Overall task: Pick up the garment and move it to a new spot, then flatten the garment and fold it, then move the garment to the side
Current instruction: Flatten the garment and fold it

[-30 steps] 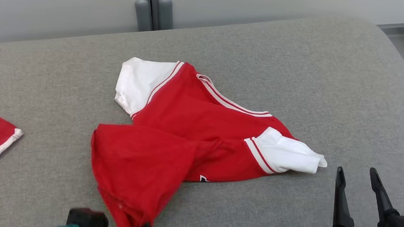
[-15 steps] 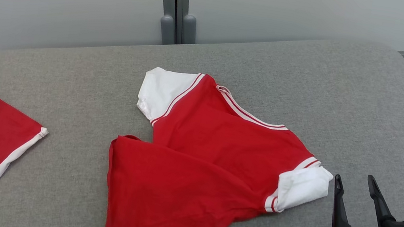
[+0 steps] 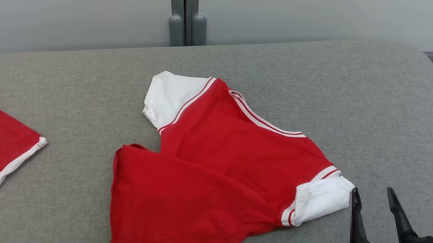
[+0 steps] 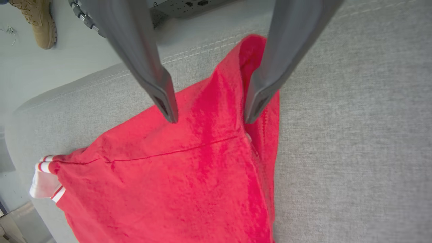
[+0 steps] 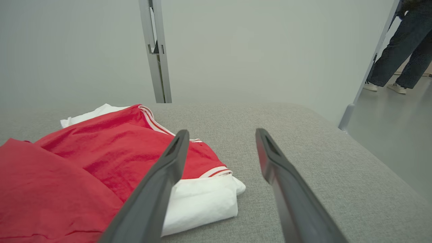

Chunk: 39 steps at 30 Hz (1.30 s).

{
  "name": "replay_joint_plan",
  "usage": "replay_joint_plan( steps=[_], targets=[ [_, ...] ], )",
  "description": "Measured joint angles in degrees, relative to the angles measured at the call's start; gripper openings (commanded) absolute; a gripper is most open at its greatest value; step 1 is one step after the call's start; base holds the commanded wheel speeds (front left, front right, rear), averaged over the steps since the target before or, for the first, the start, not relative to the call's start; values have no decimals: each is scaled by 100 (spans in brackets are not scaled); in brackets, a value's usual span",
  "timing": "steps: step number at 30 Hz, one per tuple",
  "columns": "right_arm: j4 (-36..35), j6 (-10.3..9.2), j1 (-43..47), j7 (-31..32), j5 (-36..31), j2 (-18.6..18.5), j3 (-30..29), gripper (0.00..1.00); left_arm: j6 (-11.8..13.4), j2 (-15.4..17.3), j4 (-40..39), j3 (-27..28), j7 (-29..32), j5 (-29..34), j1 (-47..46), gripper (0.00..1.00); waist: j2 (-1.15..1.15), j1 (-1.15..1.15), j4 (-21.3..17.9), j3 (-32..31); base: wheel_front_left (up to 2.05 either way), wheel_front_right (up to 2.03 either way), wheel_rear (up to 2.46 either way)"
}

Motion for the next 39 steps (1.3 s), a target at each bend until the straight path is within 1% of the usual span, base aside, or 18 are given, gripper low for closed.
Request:
replay_joint_plan(
  steps=[3,4,5,6,8,9,12,15,20,24,27,29,30,33,34,37,39],
  targets=[
    [-2,0,-5,0,0,0,1,100,-47,-100,194,88,-104,-5,-105,100,0,0,-62,38,0,0,0],
    [-5,0,-7,0,2,0,-14,100,-53,-142,242,104,-112,-7,-144,93,0,0,-80,58,0,0,0],
    [-8,0,-9,0,3,-1,-25,100,-62,-179,277,146,-155,-15,-163,81,0,0,-95,73,0,0,0],
    [-10,0,-10,0,3,-1,-33,100,-69,-200,324,172,-172,-42,-187,64,0,0,-112,90,0,0,0],
    [-11,0,-10,0,8,-1,-45,100,-109,-201,394,175,-202,-45,-223,24,0,0,-137,121,0,0,0],
    [-14,0,-10,0,9,-1,-51,100,-136,-201,410,175,-207,-45,-230,0,0,0,-146,138,0,0,0],
    [-14,0,-10,0,26,0,-65,100,-186,-186,332,180,-225,-44,-244,0,0,0,-157,176,0,0,0],
    [-22,0,-9,0,49,-1,-108,100,-202,-58,81,192,-232,-29,-224,0,0,0,-130,189,0,0,0],
    [-37,0,2,0,78,-1,-147,100,-263,218,-654,233,-158,-163,-9,0,0,0,-24,191,0,0,0],
    [-41,0,1,0,108,-1,-136,100,-556,388,-1214,281,15,-579,294,0,0,0,53,197,0,0,0],
    [-37,0,-1,0,108,0,-121,100,-706,643,-1376,275,133,-770,553,0,0,0,67,194,0,0,0],
    [-40,0,-1,0,108,0,-123,100,-876,677,-1499,293,197,-1066,753,0,0,0,67,179,0,0,0],
    [-38,0,-1,0,107,0,-134,100,-969,683,-1526,326,208,-1260,881,0,0,0,67,168,0,0,0],
    [-38,0,2,0,104,0,-165,100,-1003,925,-1372,342,305,-1376,1087,0,0,0,52,137,0,0,0],
    [-35,0,4,0,103,0,-178,100,-1010,953,-1291,338,322,-1417,1113,0,0,0,51,125,0,0,0],
    [-8,0,9,0,87,-1,-170,100,-1098,886,-1039,270,415,-1569,1193,0,0,0,35,92,0,0,0],
    [-2,0,9,0,87,0,-156,100,-1105,847,-838,221,459,-1595,1221,0,0,0,14,75,0,0,0]
  ],
)
